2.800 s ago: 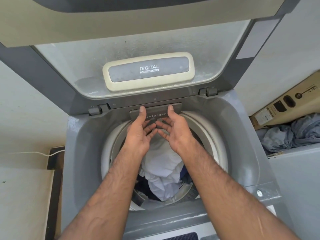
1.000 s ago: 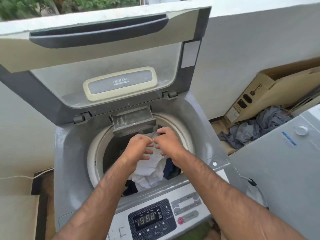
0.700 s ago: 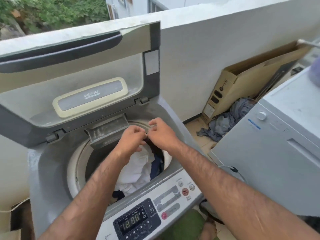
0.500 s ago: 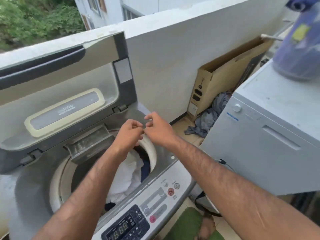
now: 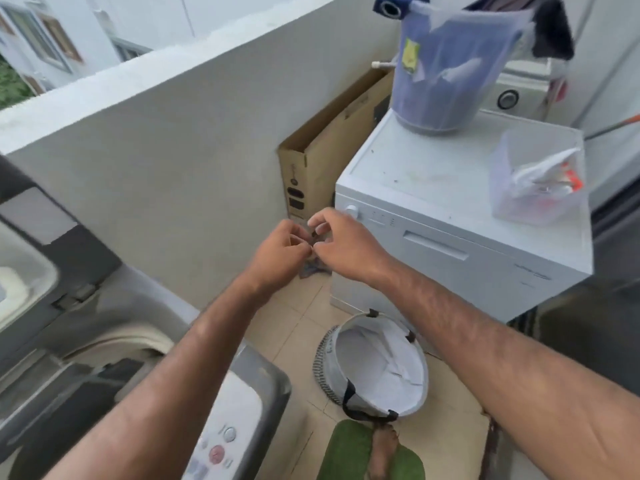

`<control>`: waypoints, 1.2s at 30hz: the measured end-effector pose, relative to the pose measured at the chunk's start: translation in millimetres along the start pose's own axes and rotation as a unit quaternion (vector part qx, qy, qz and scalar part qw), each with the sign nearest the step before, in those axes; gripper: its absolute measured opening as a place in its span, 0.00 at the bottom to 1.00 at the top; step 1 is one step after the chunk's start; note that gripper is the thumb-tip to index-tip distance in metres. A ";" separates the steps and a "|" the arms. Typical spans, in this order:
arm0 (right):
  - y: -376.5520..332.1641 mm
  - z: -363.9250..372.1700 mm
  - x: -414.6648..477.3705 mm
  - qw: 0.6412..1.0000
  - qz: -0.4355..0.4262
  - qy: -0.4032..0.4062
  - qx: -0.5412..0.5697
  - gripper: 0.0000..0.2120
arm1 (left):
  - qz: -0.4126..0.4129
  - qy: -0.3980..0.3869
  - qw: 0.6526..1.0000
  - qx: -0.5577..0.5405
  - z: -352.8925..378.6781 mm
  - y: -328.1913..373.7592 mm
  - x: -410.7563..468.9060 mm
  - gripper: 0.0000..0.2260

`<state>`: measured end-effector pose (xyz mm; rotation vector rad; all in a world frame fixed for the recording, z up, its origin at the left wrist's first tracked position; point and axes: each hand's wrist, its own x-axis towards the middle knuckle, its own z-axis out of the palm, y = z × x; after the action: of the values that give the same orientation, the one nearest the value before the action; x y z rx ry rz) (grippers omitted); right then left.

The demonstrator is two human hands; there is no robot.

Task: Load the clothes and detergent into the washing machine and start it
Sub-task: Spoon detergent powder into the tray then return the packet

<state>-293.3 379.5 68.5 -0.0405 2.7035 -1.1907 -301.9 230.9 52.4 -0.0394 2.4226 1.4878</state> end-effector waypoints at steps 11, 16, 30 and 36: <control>164.6 -164.8 8.5 0.990 0.088 0.100 0.039 0.18 | 0.029 -0.123 0.990 0.064 201.7 116.9 95.3 0.10; 222.8 -233.7 6.9 0.979 0.122 0.156 0.038 0.18 | 0.052 -0.162 0.983 0.071 276.3 166.6 122.3 0.07; 317.5 -339.6 61.4 0.929 0.217 0.279 -0.111 0.29 | 0.095 -0.160 0.981 0.052 394.7 251.3 204.6 0.14; 328.6 -346.5 85.3 0.911 0.259 0.259 -0.188 0.27 | 0.068 -0.189 0.968 0.148 416.4 255.2 234.8 0.25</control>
<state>-423.4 846.2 42.6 1.0045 3.0288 -0.5631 -473.0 744.8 36.7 0.4417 2.3323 1.0490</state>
